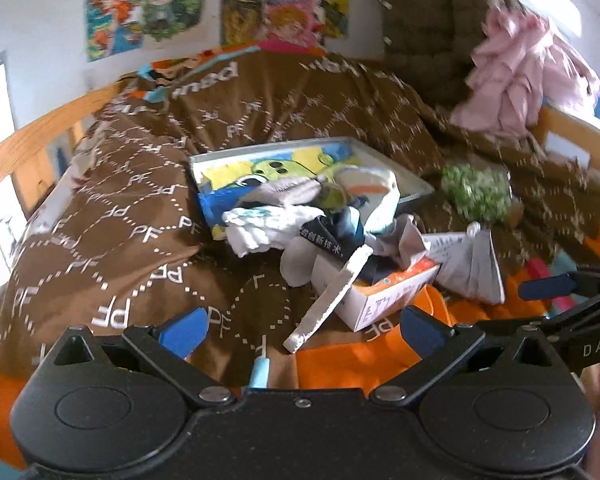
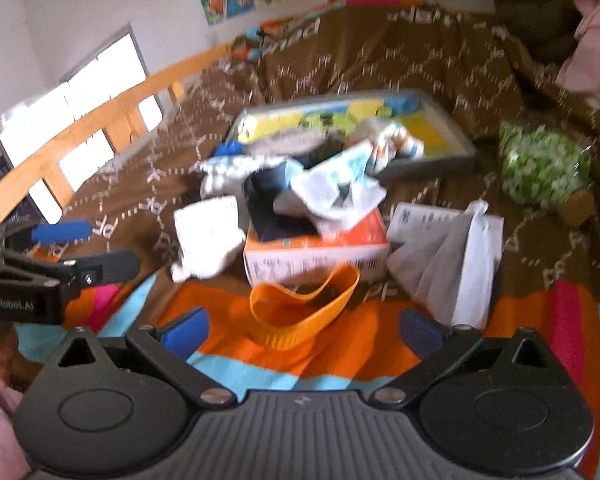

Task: Organize soft objects
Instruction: 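Grasp the white strip with the left tool while the right tool grasps the orange band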

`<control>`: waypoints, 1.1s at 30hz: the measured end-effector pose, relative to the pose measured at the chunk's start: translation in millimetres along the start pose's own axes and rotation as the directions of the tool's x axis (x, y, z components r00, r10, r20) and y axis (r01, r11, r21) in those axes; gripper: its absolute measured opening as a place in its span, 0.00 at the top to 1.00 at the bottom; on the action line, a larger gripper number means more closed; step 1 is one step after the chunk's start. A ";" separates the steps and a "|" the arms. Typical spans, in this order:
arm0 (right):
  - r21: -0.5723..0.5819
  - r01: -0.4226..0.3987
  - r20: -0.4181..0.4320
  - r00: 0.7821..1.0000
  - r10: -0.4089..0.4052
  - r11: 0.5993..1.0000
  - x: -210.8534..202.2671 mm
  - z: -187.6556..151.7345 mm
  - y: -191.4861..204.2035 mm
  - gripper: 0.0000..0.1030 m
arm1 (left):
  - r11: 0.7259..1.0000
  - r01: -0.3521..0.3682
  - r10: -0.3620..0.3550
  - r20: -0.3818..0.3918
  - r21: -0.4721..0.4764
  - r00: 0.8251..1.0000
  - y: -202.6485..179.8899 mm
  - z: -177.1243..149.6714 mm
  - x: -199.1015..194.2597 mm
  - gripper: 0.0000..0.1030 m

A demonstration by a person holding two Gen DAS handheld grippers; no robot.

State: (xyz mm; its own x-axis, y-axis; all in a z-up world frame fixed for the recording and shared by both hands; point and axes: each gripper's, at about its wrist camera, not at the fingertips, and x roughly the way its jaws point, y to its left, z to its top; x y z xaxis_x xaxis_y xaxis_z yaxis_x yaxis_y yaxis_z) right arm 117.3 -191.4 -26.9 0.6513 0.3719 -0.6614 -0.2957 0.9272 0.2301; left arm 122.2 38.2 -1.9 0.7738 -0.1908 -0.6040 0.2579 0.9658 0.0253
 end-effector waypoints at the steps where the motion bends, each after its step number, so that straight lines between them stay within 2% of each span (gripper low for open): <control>1: -0.002 -0.006 -0.012 1.000 0.006 1.000 2.6 -0.2 0.6 0.00 | 1.000 0.006 -0.005 -0.008 0.024 1.000 0.4 1.0 3.6 0.01; 11: 0.006 -0.029 -0.105 0.994 0.029 1.000 37.5 -3.0 3.9 0.00 | 0.990 0.056 -0.050 -0.051 0.133 0.997 -1.4 -0.5 38.8 0.01; 15: -0.015 -0.022 -0.091 0.996 0.020 1.000 48.1 -3.5 7.0 0.00 | 0.982 0.032 -0.027 -0.026 0.189 0.999 -2.2 -1.1 46.1 0.01; 23: -0.073 -0.001 -0.059 0.998 -0.003 0.997 57.9 -5.0 14.5 0.00 | 0.976 0.045 -0.042 -0.022 0.213 0.999 -2.7 4.6 54.7 0.03; 29: -0.054 0.027 -0.060 0.998 -0.031 0.998 63.8 -3.8 10.0 0.05 | 0.971 0.071 -0.068 -0.021 0.228 0.997 -5.0 4.9 60.4 0.15; 33: -0.054 0.034 -0.059 0.998 -0.037 0.998 65.9 -2.9 9.6 0.12 | 0.972 0.101 -0.097 -0.033 0.211 0.995 -3.7 4.7 63.6 0.34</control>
State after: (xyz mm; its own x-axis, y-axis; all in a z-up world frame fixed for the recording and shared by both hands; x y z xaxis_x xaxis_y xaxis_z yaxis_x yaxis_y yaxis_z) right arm 155.4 -158.1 -70.4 0.6193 0.3336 -0.7108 -0.3105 0.9355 0.1685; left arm 173.2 21.6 -36.7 0.7258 -0.2773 -0.6295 0.4513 0.8826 0.1315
